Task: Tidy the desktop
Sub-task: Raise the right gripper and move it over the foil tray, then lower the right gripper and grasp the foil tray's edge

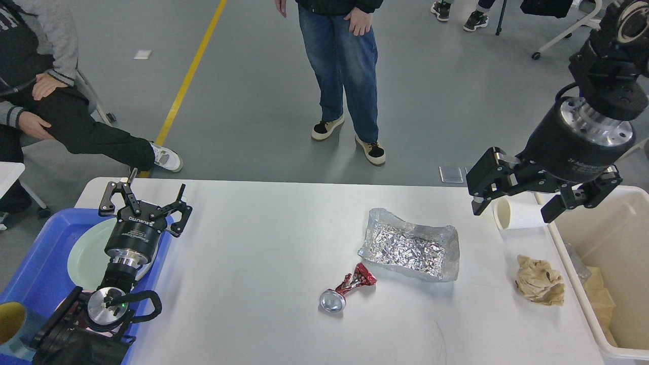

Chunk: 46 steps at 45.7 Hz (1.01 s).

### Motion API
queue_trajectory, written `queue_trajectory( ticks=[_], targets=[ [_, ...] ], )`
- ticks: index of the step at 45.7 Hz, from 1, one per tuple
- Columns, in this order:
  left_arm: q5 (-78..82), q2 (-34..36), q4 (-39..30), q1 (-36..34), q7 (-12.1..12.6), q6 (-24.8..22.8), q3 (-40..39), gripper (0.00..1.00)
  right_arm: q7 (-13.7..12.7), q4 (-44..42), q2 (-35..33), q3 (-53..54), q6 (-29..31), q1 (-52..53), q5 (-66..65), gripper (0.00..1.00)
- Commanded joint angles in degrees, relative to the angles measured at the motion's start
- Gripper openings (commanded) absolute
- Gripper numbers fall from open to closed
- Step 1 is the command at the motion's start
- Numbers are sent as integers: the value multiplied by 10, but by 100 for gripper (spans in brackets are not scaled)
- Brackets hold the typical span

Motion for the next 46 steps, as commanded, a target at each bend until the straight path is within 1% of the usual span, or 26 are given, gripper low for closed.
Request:
queue_trajectory(
  ticks=[1,6,10,15,20,25,31,35,40,43,46],
  targets=[
    [0,0,0,0,0,0,0,96,0,-21,-2,4,-28,-37,0,100],
    [0,0,0,0,1,0,0,96,0,-55,-2,3,-81,-97,-1,100],
    [0,0,0,0,0,0,0,96,0,-91,-3,4,-122,-172,-2,100],
    [0,0,0,0,0,0,0,96,0,-145,0,9,-137,-248,-2,100],
    [0,0,0,0,1,0,0,96,1,-198,3,33,-138,-326,-3,100],
    [0,0,0,0,0,0,0,96,0,-272,7,63,-141,-422,-3,100],
    [0,0,0,0,0,0,0,96,0,-352,47,79,-161,-517,-3,100],
    [0,0,0,0,0,0,0,96,0,-377,62,79,-211,-560,-3,100],
    [0,0,0,0,0,0,0,96,0,-379,74,79,-277,-598,-3,100],
    [0,0,0,0,0,0,0,96,0,-380,82,80,-306,-614,-3,100],
    [0,0,0,-1,0,0,0,96,0,-382,85,81,-321,-622,-2,100]
  ],
)
